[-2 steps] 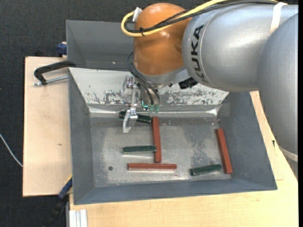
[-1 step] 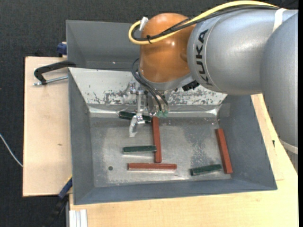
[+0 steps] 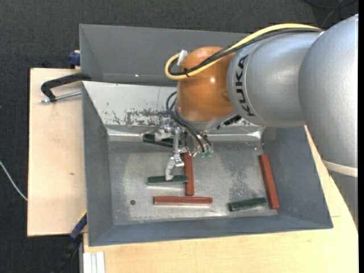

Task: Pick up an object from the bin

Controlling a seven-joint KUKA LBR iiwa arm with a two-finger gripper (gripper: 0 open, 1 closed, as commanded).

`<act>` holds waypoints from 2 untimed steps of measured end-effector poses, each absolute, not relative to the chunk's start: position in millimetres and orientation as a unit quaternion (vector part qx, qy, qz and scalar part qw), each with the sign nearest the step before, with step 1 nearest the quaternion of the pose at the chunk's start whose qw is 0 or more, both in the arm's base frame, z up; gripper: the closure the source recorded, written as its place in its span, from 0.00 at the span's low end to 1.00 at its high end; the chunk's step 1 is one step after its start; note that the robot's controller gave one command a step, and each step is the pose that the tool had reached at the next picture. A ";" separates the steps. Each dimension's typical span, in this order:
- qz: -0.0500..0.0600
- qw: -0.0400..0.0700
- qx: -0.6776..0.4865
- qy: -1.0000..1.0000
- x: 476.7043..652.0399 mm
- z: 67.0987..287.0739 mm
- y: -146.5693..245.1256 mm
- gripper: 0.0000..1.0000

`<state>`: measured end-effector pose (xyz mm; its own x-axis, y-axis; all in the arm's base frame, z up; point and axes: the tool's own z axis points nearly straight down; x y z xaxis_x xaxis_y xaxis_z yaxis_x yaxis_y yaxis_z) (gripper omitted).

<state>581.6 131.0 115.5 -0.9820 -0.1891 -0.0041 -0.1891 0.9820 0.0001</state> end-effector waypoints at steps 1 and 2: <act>-0.002 -0.003 -0.229 0.973 527.0 76.5 141.0 1.00; -0.002 -0.003 -0.229 0.973 527.1 76.6 141.1 1.00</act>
Offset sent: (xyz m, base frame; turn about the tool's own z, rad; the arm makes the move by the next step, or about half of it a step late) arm 0.0000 0.0000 0.0000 0.0000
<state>527.1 141.1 76.6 -0.8949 -0.4463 0.0058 -0.4463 0.8949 -0.0022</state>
